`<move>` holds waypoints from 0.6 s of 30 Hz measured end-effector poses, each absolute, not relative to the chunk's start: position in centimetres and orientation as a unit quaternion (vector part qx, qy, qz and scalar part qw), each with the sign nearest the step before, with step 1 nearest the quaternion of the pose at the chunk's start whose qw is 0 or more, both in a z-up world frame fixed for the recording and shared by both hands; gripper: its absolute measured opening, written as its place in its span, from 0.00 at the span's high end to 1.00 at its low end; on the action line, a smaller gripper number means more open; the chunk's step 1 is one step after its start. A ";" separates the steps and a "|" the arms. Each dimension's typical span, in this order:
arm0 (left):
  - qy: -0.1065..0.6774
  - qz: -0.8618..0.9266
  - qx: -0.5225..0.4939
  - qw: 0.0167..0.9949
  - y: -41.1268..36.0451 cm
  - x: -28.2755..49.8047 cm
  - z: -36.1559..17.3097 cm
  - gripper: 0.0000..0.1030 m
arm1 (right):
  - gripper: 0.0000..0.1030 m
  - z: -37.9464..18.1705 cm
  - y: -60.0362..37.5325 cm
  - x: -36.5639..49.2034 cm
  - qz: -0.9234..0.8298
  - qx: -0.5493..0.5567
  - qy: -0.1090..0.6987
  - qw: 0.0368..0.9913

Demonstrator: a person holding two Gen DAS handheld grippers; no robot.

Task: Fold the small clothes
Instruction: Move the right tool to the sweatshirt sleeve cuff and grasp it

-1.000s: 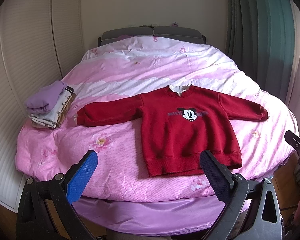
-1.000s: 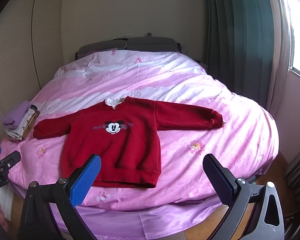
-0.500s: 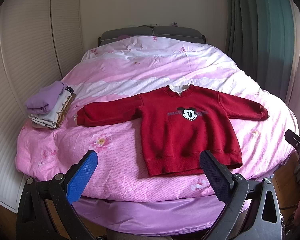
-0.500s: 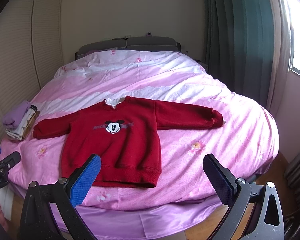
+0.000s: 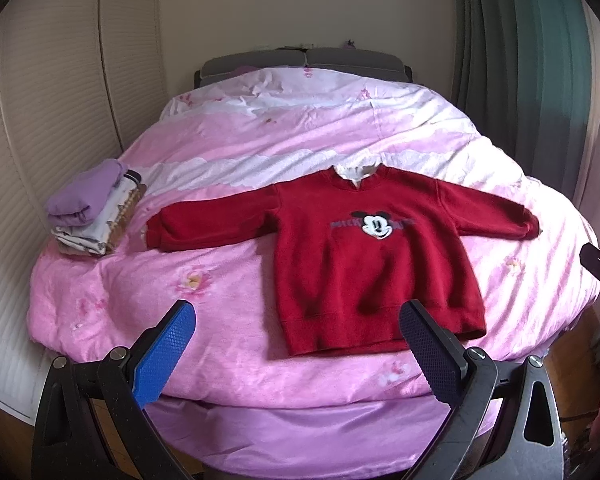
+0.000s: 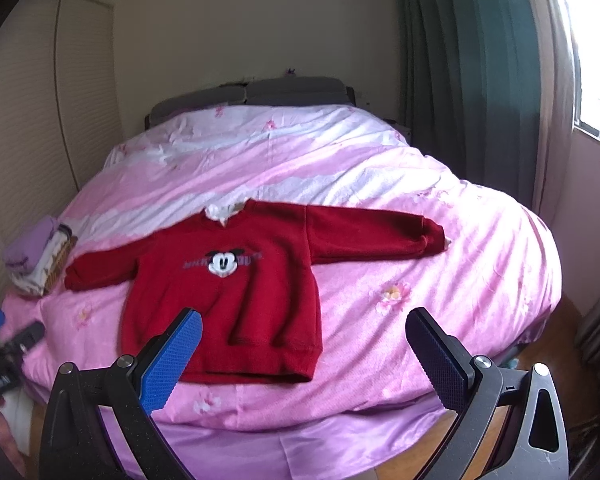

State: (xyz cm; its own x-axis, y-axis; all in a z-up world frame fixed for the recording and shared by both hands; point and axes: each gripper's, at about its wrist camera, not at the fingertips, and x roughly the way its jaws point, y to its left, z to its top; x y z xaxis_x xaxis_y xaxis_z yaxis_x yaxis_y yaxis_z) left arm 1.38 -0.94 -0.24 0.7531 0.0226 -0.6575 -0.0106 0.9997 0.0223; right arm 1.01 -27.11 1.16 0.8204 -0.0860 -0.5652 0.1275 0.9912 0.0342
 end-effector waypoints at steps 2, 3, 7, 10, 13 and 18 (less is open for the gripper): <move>0.351 0.006 0.010 0.936 -2.0 2.4 -0.3 0.00 | 0.00 1.5 -27.5 1.3 -0.059 0.031 0.287 0.956; 0.353 0.002 0.013 0.936 -2.5 3.0 -0.3 0.00 | 0.00 1.7 -28.0 1.5 -0.065 0.026 0.282 0.957; 0.349 -0.010 0.016 0.937 -5.4 5.6 -0.4 0.00 | 0.00 1.9 -30.4 2.8 -0.078 0.033 0.269 0.959; 0.332 -0.006 0.019 0.943 -8.0 7.6 -0.4 0.00 | 0.00 1.9 -32.9 4.0 -0.096 0.042 0.254 0.962; 0.308 -0.003 0.016 0.951 -11.2 9.7 -0.6 0.00 | 0.00 1.5 -36.2 5.7 -0.110 0.052 0.246 0.962; 0.310 -0.031 0.030 0.950 -17.4 13.6 -1.7 0.00 | 0.00 0.4 -40.9 8.8 -0.118 0.064 0.244 0.960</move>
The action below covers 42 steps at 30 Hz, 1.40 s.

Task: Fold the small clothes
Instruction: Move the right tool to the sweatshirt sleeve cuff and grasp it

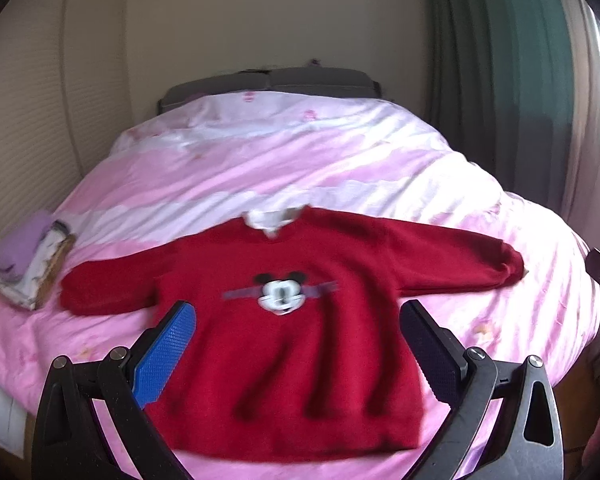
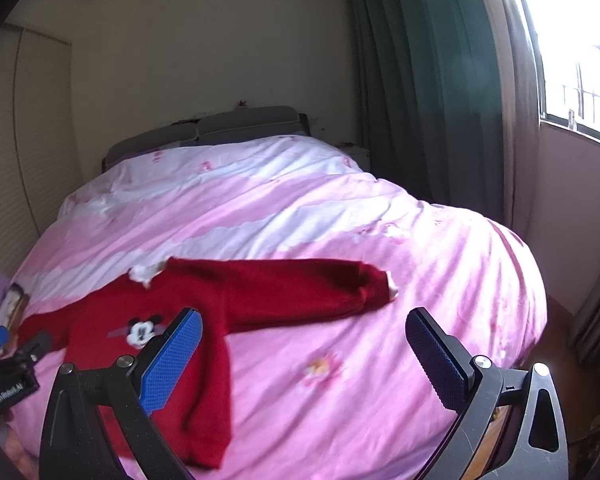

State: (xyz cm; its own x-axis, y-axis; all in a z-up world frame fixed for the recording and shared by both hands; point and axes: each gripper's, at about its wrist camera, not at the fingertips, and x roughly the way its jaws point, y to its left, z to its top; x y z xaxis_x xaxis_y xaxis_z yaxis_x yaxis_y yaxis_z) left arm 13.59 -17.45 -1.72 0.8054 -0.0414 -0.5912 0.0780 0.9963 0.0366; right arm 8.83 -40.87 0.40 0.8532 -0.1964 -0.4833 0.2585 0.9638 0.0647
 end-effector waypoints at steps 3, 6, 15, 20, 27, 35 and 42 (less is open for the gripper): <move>0.307 -0.043 0.041 0.950 -20.9 15.7 -2.2 0.00 | 0.01 -0.6 -43.3 11.1 -0.115 0.062 0.238 0.962; 0.303 -0.047 0.044 0.951 -23.5 17.8 -2.7 0.00 | 0.01 -1.9 -45.8 13.1 -0.117 0.066 0.237 0.962; 0.325 -0.039 0.048 0.944 -29.6 24.3 -6.6 0.00 | 0.28 -7.9 -53.5 19.1 -0.131 0.158 0.279 0.938; 0.337 -0.033 0.061 0.939 -31.9 27.0 -8.8 0.00 | 0.40 -10.9 -57.0 21.7 -0.133 0.196 0.293 0.927; 0.355 -0.023 0.072 0.932 -33.1 29.3 -11.3 0.00 | 0.52 -14.6 -59.6 24.6 -0.108 0.230 0.325 0.911; 0.364 -0.020 0.082 0.928 -33.4 30.0 -12.4 0.00 | 0.56 -15.7 -60.9 26.2 -0.053 0.243 0.341 0.906; 0.367 -0.022 0.089 0.926 -33.7 29.8 -12.3 0.00 | 0.62 -17.2 -61.3 26.4 -0.044 0.263 0.371 0.889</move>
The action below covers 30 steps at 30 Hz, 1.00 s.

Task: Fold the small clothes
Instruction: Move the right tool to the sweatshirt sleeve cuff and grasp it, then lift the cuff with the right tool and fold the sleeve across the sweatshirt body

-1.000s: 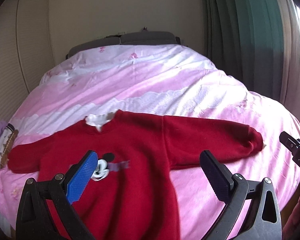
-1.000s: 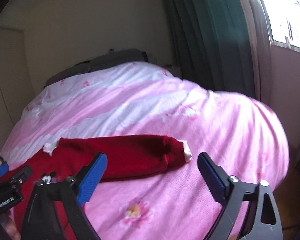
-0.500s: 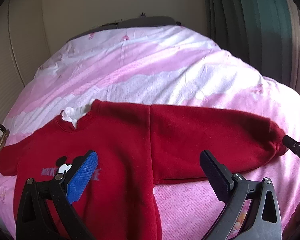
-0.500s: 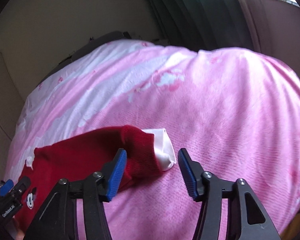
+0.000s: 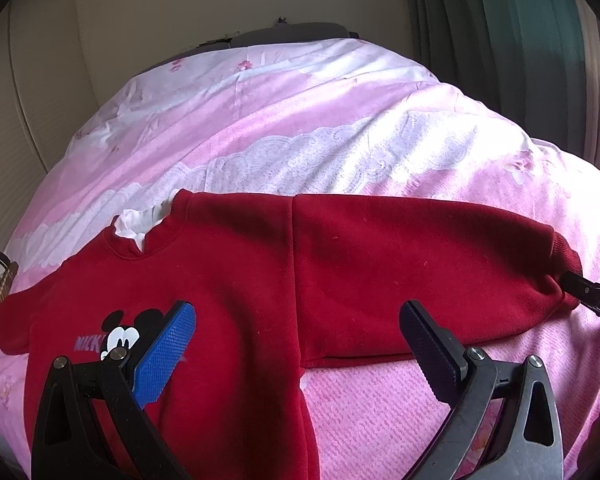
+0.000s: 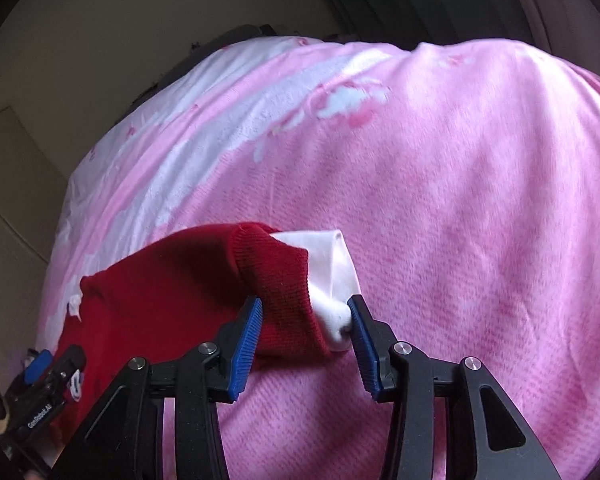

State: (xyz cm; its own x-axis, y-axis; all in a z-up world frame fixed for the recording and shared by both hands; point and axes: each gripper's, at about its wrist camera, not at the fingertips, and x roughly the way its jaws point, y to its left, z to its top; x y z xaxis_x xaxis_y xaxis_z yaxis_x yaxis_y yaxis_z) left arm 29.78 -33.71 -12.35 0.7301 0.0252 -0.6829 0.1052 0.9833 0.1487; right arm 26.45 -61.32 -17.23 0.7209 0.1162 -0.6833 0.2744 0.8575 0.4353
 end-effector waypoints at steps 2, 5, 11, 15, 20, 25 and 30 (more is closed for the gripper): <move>0.367 -0.022 0.092 0.925 -33.6 29.6 -12.2 0.00 | 0.76 -17.0 -61.1 26.3 -0.046 0.257 0.366 0.893; 0.365 -0.020 0.090 0.927 -33.1 29.2 -11.6 0.00 | 0.89 -15.6 -60.4 25.8 -0.043 0.242 0.349 0.904; 0.353 -0.009 0.077 0.932 -30.3 28.4 -9.7 0.00 | 0.91 -12.6 -58.2 25.4 -0.041 0.208 0.331 0.919; 0.349 0.007 0.060 0.935 -26.9 27.9 -8.5 0.00 | 0.91 -9.7 -55.0 25.7 -0.039 0.183 0.309 0.932; 0.341 0.038 0.032 0.939 -20.6 27.3 -6.8 0.00 | 0.92 -6.4 -48.8 26.8 -0.024 0.123 0.290 0.949; 0.338 0.075 0.004 0.938 -12.8 26.6 -5.9 0.00 | 0.92 -4.0 -39.2 27.8 0.019 0.060 0.273 0.960; 0.342 0.117 -0.021 0.932 -4.4 26.0 -6.0 0.00 | 0.92 -3.7 -29.0 29.5 0.069 0.010 0.269 0.961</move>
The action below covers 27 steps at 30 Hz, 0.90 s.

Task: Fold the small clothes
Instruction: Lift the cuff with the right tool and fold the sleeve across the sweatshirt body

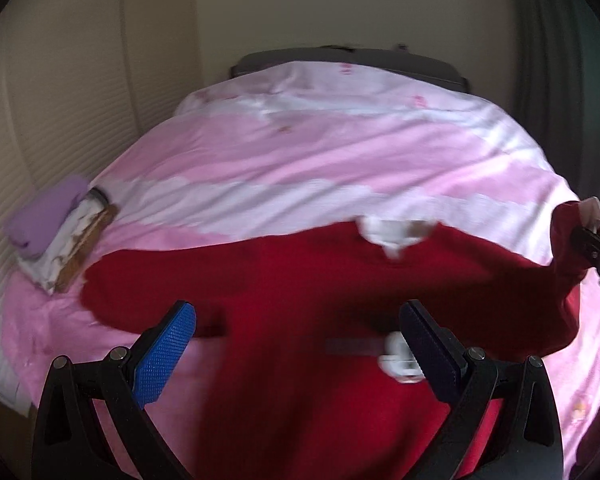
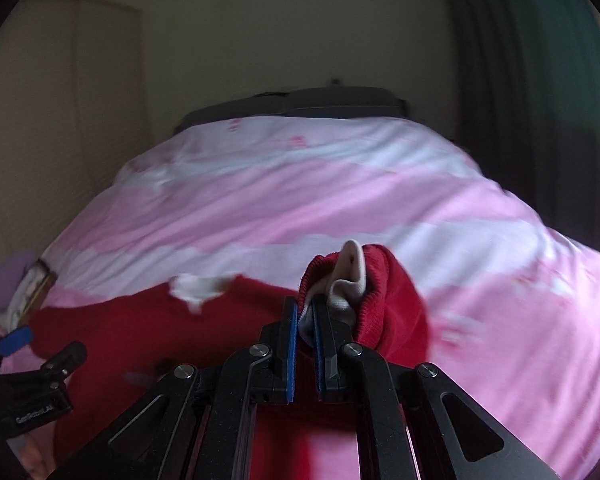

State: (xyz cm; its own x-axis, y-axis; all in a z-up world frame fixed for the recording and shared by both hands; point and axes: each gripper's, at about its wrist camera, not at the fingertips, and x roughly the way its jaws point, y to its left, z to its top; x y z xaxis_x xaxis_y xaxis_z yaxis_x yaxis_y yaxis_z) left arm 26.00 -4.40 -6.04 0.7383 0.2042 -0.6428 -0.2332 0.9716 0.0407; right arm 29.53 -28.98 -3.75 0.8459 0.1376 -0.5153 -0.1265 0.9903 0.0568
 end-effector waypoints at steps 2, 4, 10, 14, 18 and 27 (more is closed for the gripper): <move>0.346 0.130 -0.025 0.929 -1.9 25.8 -6.4 0.00 | 0.92 -4.1 -25.6 30.4 0.087 -0.003 0.273 0.958; 0.351 0.144 -0.024 0.925 0.9 25.8 -6.9 0.00 | 0.92 -5.0 -21.9 31.6 0.106 -0.014 0.283 0.953; 0.371 0.184 -0.030 0.910 7.4 25.6 -9.0 0.00 | 0.92 -9.6 -12.4 33.4 0.136 -0.065 0.316 0.937; 0.376 0.202 -0.024 0.904 9.9 25.3 -10.1 0.00 | 0.92 -12.7 -8.2 34.2 0.142 -0.088 0.333 0.928; 0.390 0.200 -0.028 0.898 10.5 25.5 -11.1 0.00 | 0.92 -15.1 -5.9 35.5 0.136 -0.107 0.358 0.918; 0.385 0.167 -0.021 0.907 7.6 26.2 -11.0 0.00 | 0.58 -13.1 -7.6 30.5 0.171 -0.099 0.314 0.929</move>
State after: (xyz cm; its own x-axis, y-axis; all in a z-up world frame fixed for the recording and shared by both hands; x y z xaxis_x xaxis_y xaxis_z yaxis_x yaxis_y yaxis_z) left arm 26.23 7.57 -11.03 0.6480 0.2865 -0.7057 -0.3189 0.9435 0.0902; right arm 30.46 -7.57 -13.11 0.7439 0.2562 -0.6172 -0.3806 0.9216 -0.0762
